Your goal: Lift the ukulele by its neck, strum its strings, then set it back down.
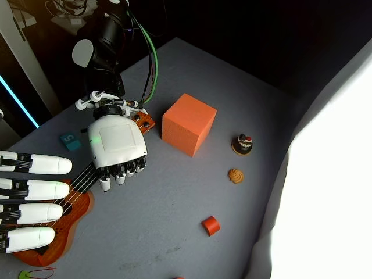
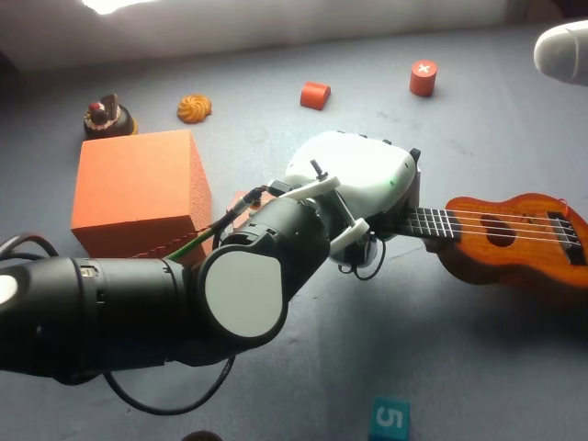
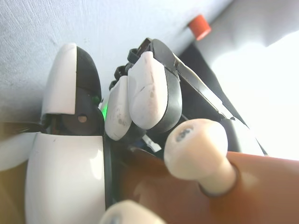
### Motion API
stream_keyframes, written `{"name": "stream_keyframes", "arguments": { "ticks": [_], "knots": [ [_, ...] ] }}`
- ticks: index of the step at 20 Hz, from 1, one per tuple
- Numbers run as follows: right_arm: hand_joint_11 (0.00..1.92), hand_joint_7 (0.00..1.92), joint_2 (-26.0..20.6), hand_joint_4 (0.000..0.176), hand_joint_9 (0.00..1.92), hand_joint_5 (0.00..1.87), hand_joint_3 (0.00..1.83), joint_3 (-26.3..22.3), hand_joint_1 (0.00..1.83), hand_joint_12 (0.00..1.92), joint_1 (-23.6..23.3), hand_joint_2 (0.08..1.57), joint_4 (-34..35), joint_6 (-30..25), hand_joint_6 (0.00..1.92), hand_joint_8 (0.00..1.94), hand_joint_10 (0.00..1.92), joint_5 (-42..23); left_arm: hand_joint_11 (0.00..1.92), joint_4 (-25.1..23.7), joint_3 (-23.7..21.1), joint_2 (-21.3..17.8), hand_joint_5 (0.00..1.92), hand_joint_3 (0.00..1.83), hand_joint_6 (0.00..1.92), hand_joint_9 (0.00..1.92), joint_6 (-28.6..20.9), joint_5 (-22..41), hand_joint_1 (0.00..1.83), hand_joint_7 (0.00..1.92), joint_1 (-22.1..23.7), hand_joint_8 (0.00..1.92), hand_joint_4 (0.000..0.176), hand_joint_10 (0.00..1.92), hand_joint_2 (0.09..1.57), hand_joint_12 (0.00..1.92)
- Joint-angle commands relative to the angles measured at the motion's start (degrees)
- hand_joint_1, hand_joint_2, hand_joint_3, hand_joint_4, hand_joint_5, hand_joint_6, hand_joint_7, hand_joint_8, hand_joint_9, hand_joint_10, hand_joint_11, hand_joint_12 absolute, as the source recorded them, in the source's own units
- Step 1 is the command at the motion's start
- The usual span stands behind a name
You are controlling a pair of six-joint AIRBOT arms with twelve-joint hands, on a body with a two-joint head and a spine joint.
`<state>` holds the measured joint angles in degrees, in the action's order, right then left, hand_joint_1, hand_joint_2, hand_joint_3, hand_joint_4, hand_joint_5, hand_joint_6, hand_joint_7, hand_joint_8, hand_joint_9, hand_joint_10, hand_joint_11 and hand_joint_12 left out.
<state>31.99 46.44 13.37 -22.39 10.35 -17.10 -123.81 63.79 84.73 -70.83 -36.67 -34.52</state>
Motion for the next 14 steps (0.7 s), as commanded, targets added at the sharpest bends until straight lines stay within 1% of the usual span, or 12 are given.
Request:
{"name": "stream_keyframes", "arguments": {
  "ticks": [1, 3, 4, 5, 6, 7, 8, 9, 11, 12, 13, 14],
  "knots": [
    [0.0, 0.2, -0.4, 0.0, 0.19, 0.19, 0.0, 0.0, 0.12, 0.33, -0.5, 1.3, 1.4, -0.2, 0.0, 0.0, 0.01, -6.7, 1.6, -3.6, 0.4, 0.4, 1.32, 0.0, 1.92, 1.56, -0.4, -3.9, 1.46, 1.45, 0.1, 1.92, 0.176, 1.92, 1.24, 1.92],
    [0.0, 0.2, -0.4, 0.0, 0.18, 0.21, 0.0, 0.0, 0.14, 0.33, -0.5, 1.29, 1.4, -0.2, 0.01, 0.0, 0.0, -6.7, 1.56, -3.6, 1.0, 0.9, 1.23, 0.0, 1.92, 1.52, -0.5, -4.0, 1.39, 1.42, -0.3, 1.92, 0.176, 1.92, 1.25, 1.92],
    [0.0, 0.19, -0.4, 0.0, 0.18, 0.2, 0.0, 0.0, 0.14, 0.33, -0.5, 1.29, 1.4, -0.2, 0.01, 0.0, 0.0, -6.8, 1.53, -3.6, 1.4, 1.2, 1.13, 0.0, 1.92, 1.49, -0.5, -4.0, 1.3, 1.37, -0.6, 1.92, 0.176, 1.92, 1.26, 1.92],
    [0.0, 0.2, -0.4, 0.0, 0.18, 0.2, 0.0, 0.0, 0.14, 0.35, -0.5, 1.29, 1.4, -0.2, 0.01, 0.0, 0.0, -6.8, 1.49, -3.6, 1.8, 1.5, 1.06, 0.0, 1.92, 1.45, -0.5, -4.0, 1.25, 1.33, -1.0, 1.92, 0.105, 1.92, 1.27, 1.92],
    [0.0, 0.2, -0.4, 0.0, 0.18, 0.2, 0.0, 0.0, 0.14, 0.35, -0.5, 1.29, 1.4, -0.2, 0.01, 0.0, 0.0, -6.8, 1.41, -3.6, 2.0, 1.6, 0.7, 0.68, 1.88, 1.38, -0.5, -4.0, 1.02, 1.23, -1.2, 1.92, 0.0, 1.92, 1.04, 1.92],
    [0.0, 0.19, -0.4, 0.0, 0.16, 0.2, 0.0, 0.0, 0.14, 0.29, -0.5, 1.3, 1.4, -0.2, 0.01, 0.0, 0.0, -6.8, 1.37, -3.6, 2.2, 1.7, 0.65, 0.89, 1.89, 1.34, -0.5, -4.1, 0.97, 1.2, -1.6, 1.92, 0.0, 1.92, 0.96, 1.92],
    [0.0, 0.21, -0.4, 0.0, 0.17, 0.21, 0.0, 0.0, 0.15, 0.32, -0.5, 1.29, 1.4, -0.2, 0.01, 0.01, 0.01, -6.8, 1.34, -3.6, 2.5, 1.8, 0.65, 0.92, 1.87, 1.31, -0.5, -4.2, 0.97, 1.17, -1.9, 1.92, 0.0, 1.92, 0.94, 1.92],
    [0.0, 0.23, -0.4, 0.0, 0.19, 0.23, 0.0, 0.0, 0.18, 0.4, -0.5, 1.29, 1.4, -0.2, 0.02, 0.01, 0.02, -6.9, 1.27, -3.6, 2.6, 1.9, 0.64, 0.86, 1.84, 1.25, -0.5, -4.2, 0.96, 1.11, -2.2, 1.92, 0.0, 1.92, 0.96, 1.92],
    [0.0, 0.22, -0.4, 0.0, 0.19, 0.22, 0.0, -0.1, 0.15, 0.44, -0.5, 1.29, 1.4, -0.3, 0.01, 0.0, 0.01, -6.9, 1.17, -3.6, 3.0, 1.9, 0.61, 0.71, 1.79, 1.15, -0.6, -4.2, 0.94, 1.01, -2.6, 1.92, 0.0, 1.92, 1.03, 1.92],
    [0.0, 0.21, -0.4, 0.0, 0.18, 0.22, 0.0, -0.1, 0.15, 0.4, -0.5, 1.29, 1.4, -0.3, 0.01, 0.0, 0.01, -6.9, 1.08, -3.6, 3.2, 2.0, 0.65, 0.58, 1.66, 1.06, -0.6, -4.2, 0.98, 0.92, -2.8, 1.91, 0.0, 1.92, 1.05, 1.92],
    [0.0, 0.22, -0.4, 0.0, 0.17, 0.23, 0.0, -0.1, 0.13, 0.36, -0.5, 1.3, 1.4, -0.3, 0.01, 0.0, 0.01, -7.0, 0.98, -3.6, 3.3, 2.0, 0.61, 0.59, 1.55, 0.95, -0.6, -4.2, 1.11, 0.78, -3.0, 1.78, 0.0, 1.92, 1.03, 1.92],
    [0.0, 0.21, -0.4, 0.0, 0.15, 0.21, 0.0, -0.1, 0.11, 0.29, -0.5, 1.3, 1.4, -0.3, 0.0, 0.0, 0.0, -7.0, 0.89, -3.6, 3.4, 2.0, 0.61, 0.44, 1.5, 0.86, -0.6, -4.2, 1.13, 0.75, -3.1, 1.69, 0.0, 1.89, 1.1, 1.92]
  ]
}}
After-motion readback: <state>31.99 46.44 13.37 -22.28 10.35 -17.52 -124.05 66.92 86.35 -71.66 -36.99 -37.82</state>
